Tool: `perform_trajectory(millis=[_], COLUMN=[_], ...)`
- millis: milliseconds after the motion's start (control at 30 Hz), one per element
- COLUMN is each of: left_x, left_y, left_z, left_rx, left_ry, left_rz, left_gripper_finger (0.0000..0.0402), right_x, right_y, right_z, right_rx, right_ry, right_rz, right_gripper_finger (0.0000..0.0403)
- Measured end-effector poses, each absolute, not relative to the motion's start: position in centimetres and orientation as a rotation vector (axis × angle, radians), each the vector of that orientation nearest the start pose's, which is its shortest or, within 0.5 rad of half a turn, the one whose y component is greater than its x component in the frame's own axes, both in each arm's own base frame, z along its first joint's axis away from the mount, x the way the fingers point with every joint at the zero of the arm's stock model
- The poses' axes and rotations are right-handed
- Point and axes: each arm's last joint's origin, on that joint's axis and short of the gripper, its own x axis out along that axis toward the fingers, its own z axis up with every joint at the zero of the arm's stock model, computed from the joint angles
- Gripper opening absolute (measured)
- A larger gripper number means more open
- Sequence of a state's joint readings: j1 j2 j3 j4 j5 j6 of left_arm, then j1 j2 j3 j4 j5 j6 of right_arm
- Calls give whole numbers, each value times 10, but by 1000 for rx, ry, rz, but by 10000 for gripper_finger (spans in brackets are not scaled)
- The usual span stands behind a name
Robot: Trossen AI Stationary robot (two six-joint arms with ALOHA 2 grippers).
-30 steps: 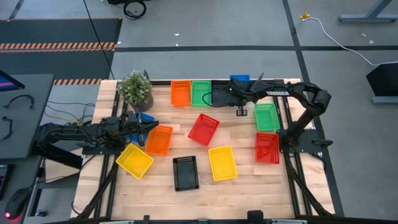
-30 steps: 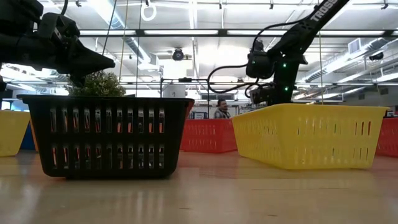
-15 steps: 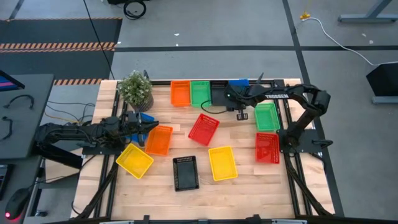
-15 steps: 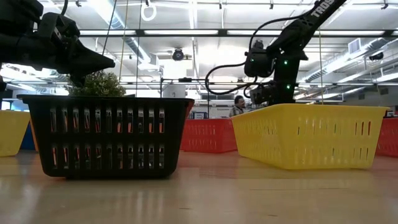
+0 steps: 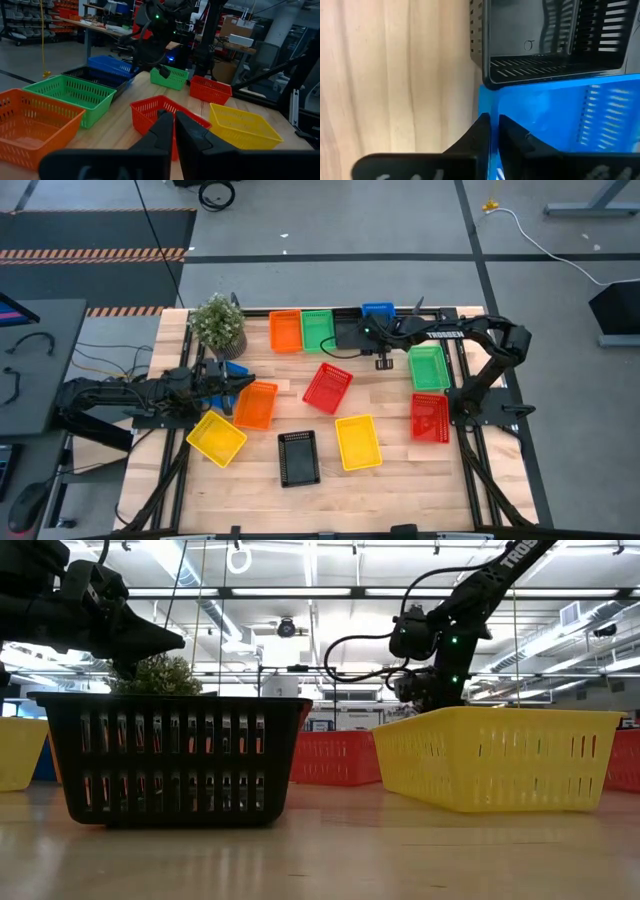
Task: Stack baskets by color
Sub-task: Prepare the bins on the table
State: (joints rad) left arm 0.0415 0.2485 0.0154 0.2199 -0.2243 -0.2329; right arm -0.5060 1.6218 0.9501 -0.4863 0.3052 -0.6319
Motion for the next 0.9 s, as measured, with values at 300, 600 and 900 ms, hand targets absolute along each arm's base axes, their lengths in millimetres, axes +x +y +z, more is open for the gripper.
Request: perform_trajectory(millis=[300, 600, 900], left_x=[112, 112, 112], left_y=[11, 11, 11], left_z=[169, 169, 169], left_rx=[-231, -231, -248], left_ry=[-18, -18, -20], left_rz=[266, 266, 266], left_gripper_finger=[31, 25, 29], right_x=[260, 248, 187], right_y=[-150, -147, -204], right_z=[175, 220, 221], right_rx=[-419, -299, 244], right_ry=[1358, 1186, 1161], right_rz=[-310, -357, -894], right_gripper_finger=[97, 89, 7])
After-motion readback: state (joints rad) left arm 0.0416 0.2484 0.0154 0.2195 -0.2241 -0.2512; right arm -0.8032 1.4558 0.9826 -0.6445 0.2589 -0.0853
